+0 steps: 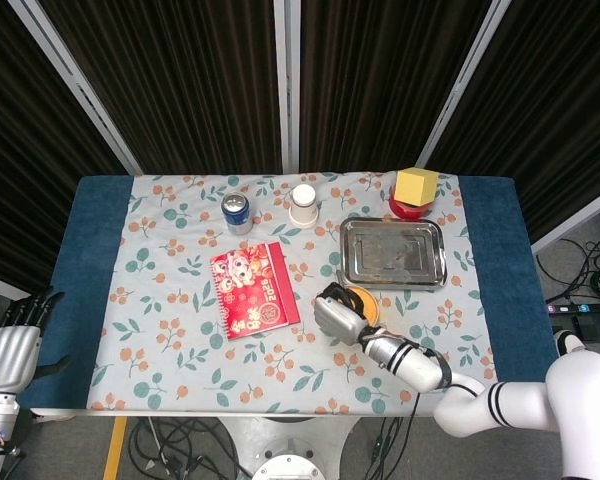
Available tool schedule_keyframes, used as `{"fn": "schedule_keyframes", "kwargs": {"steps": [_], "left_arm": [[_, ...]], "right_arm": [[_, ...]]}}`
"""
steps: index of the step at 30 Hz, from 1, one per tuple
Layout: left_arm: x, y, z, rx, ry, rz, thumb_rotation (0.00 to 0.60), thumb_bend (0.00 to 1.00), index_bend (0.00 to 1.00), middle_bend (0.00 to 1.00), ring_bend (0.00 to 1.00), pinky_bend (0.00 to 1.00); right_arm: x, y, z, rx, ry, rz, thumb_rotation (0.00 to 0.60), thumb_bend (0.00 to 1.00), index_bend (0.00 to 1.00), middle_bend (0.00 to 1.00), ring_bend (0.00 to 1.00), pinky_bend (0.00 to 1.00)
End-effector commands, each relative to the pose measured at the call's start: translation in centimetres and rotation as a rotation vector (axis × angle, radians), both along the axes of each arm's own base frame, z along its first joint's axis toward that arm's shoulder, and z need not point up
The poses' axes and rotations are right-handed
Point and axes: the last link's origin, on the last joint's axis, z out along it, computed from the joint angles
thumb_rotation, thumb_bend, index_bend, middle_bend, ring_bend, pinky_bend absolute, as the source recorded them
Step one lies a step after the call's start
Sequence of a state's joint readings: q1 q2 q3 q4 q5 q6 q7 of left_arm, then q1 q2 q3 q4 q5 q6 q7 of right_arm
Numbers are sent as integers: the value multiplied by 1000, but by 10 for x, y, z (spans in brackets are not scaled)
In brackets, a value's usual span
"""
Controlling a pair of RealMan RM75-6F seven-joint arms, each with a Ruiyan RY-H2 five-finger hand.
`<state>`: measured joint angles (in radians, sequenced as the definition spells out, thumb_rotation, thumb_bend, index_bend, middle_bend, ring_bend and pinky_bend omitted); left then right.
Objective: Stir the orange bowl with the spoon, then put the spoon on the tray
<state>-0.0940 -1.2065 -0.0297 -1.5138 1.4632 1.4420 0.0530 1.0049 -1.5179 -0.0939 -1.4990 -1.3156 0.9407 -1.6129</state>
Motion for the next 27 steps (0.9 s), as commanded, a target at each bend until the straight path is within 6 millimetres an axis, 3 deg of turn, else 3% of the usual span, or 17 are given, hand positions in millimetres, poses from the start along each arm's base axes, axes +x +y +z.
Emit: {"fn": "schedule_keyframes", "kwargs": {"steps": [1,15,27], "left_arm": [[0,0,0,0,0,0,600,87,162,161,132,142],[0,0,0,0,0,0,600,87,162,161,132,143],[0,0,0,0,0,0,600,87,162,161,132,143]], "right_arm": [[-4,-3,-1,-44,24,18,600,468,746,968,959,1000],[2,-1,14,-71,-96,-55,600,471,789,977,960,1000],[-22,-13,41,7,-489,-462,600,502,789,977,959,1000]]}}
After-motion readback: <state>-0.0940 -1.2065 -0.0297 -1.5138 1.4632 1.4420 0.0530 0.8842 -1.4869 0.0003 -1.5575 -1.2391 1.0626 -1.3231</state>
